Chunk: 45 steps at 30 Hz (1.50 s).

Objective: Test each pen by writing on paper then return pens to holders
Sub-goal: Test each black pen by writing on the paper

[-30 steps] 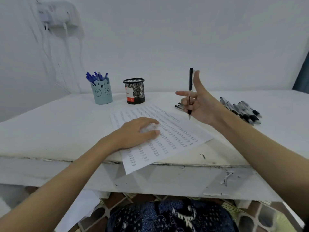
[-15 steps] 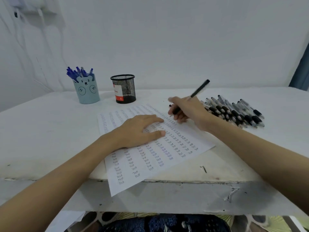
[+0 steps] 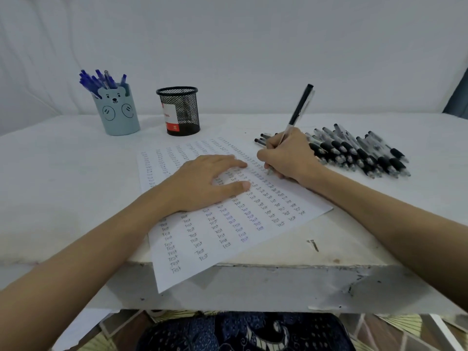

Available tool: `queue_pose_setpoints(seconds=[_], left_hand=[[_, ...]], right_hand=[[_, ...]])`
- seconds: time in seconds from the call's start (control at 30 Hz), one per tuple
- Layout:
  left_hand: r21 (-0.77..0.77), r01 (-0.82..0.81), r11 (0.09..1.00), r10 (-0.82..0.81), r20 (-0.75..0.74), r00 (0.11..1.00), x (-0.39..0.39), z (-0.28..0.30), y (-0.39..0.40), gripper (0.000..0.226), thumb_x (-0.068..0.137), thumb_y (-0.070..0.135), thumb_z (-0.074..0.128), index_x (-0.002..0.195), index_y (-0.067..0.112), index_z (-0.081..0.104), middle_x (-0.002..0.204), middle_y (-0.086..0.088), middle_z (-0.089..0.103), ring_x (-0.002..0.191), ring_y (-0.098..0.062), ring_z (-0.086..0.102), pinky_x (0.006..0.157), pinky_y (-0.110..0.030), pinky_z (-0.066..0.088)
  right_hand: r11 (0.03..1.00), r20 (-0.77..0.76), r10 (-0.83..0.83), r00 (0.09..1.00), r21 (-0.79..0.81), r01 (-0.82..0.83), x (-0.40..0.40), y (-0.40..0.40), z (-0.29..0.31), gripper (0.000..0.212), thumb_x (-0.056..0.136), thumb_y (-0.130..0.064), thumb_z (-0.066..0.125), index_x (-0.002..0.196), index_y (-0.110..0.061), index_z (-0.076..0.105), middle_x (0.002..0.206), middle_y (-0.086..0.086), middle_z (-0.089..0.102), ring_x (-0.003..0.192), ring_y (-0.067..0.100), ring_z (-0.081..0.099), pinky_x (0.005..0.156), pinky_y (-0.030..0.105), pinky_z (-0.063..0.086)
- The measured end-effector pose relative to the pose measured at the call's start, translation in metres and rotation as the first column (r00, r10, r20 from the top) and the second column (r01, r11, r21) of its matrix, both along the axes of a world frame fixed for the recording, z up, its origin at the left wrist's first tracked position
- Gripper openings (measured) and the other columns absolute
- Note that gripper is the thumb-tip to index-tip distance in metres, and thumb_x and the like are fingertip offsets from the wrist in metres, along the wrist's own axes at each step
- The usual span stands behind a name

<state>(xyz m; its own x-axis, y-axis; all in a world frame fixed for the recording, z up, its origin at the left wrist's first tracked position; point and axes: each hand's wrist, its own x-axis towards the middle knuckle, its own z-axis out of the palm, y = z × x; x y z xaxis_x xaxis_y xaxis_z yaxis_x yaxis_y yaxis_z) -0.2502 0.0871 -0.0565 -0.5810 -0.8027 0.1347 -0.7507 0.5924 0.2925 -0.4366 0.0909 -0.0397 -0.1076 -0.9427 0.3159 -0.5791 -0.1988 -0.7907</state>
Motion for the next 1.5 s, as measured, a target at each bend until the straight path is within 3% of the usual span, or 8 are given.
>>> queue_pose_setpoints(seconds=[0.17,0.23,0.4,0.5,0.67,0.83,1.37,1.5], left_hand=[[0.013,-0.010,1.000,0.010,0.002,1.000,-0.0012,0.0015,0.0034,0.069,0.073,0.075,0.031,0.136,0.047,0.035,0.150,0.016,0.029,0.138,-0.009,0.023,0.112,-0.034,0.017],[0.017,-0.013,1.000,0.013,-0.004,1.000,-0.0003,0.0014,0.0040,0.068,0.073,0.074,0.031,0.136,0.048,0.036,0.150,0.016,0.030,0.138,-0.009,0.023,0.111,-0.033,0.017],[0.018,-0.010,1.000,0.010,-0.011,1.000,0.0001,0.0015,0.0047,0.065,0.078,0.076,0.036,0.135,0.047,0.037,0.149,0.016,0.031,0.138,-0.009,0.024,0.111,-0.033,0.018],[0.020,-0.010,1.000,0.010,-0.013,1.000,-0.0003,0.0017,0.0053,0.064,0.078,0.075,0.036,0.135,0.047,0.037,0.149,0.016,0.030,0.138,-0.009,0.024,0.111,-0.033,0.018],[0.021,-0.018,1.000,0.018,-0.014,1.000,-0.0007,0.0013,0.0048,0.066,0.073,0.075,0.032,0.134,0.049,0.037,0.149,0.017,0.030,0.138,-0.009,0.024,0.112,-0.034,0.019],[0.015,-0.015,1.000,0.015,-0.010,1.000,-0.0004,0.0008,0.0038,0.066,0.076,0.078,0.034,0.134,0.048,0.037,0.149,0.017,0.031,0.137,-0.009,0.025,0.110,-0.033,0.019],[0.013,-0.011,1.000,0.012,-0.020,1.000,-0.0007,0.0005,0.0028,0.065,0.073,0.074,0.033,0.133,0.049,0.038,0.148,0.019,0.032,0.137,-0.009,0.025,0.110,-0.032,0.018],[0.012,-0.017,1.000,0.017,-0.018,1.000,-0.0008,-0.0003,0.0014,0.070,0.070,0.079,0.032,0.133,0.050,0.038,0.147,0.020,0.033,0.136,-0.008,0.025,0.110,-0.031,0.019]], right_hand=[[0.999,-0.003,-0.026,1.000,-0.026,0.026,-0.0008,-0.0045,-0.0032,0.039,0.072,0.005,0.050,0.044,-0.015,0.030,0.035,-0.005,0.027,0.047,0.019,0.046,0.036,0.016,0.026],[1.000,0.033,-0.030,0.999,-0.002,0.030,-0.0014,-0.0032,-0.0031,0.037,0.073,0.003,0.051,0.045,-0.013,0.033,0.031,-0.006,0.034,0.041,0.021,0.047,0.032,0.013,0.025],[1.000,-0.002,-0.004,1.000,-0.006,0.004,0.0002,0.0007,-0.0008,0.033,0.075,0.002,0.052,0.049,-0.010,0.037,0.048,0.010,0.045,0.025,0.007,0.038,0.029,0.012,0.025],[0.999,0.050,-0.037,0.998,0.022,0.036,-0.0014,-0.0011,-0.0009,0.033,0.075,0.000,0.054,0.049,-0.011,0.038,0.032,-0.006,0.045,0.023,0.008,0.036,0.029,0.011,0.025],[0.999,0.015,-0.027,1.000,-0.024,0.027,0.0001,-0.0002,-0.0013,0.041,0.073,0.004,0.050,0.043,-0.015,0.028,0.035,-0.004,0.026,0.048,0.022,0.051,0.031,0.013,0.026],[0.999,0.025,-0.036,0.999,0.004,0.035,-0.0004,0.0002,-0.0006,0.036,0.077,0.002,0.052,0.049,-0.011,0.035,0.043,-0.001,0.046,0.023,0.005,0.039,0.027,0.011,0.024],[0.998,0.019,-0.058,0.998,-0.018,0.058,-0.0017,-0.0034,-0.0019,0.036,0.076,0.003,0.051,0.047,-0.011,0.036,0.046,0.001,0.046,0.022,0.004,0.036,0.027,0.012,0.023],[0.996,-0.012,-0.073,0.997,-0.051,0.072,-0.0020,-0.0067,-0.0045,0.039,0.073,0.004,0.050,0.043,-0.013,0.031,0.031,-0.009,0.029,0.045,0.016,0.049,0.042,0.018,0.030]])
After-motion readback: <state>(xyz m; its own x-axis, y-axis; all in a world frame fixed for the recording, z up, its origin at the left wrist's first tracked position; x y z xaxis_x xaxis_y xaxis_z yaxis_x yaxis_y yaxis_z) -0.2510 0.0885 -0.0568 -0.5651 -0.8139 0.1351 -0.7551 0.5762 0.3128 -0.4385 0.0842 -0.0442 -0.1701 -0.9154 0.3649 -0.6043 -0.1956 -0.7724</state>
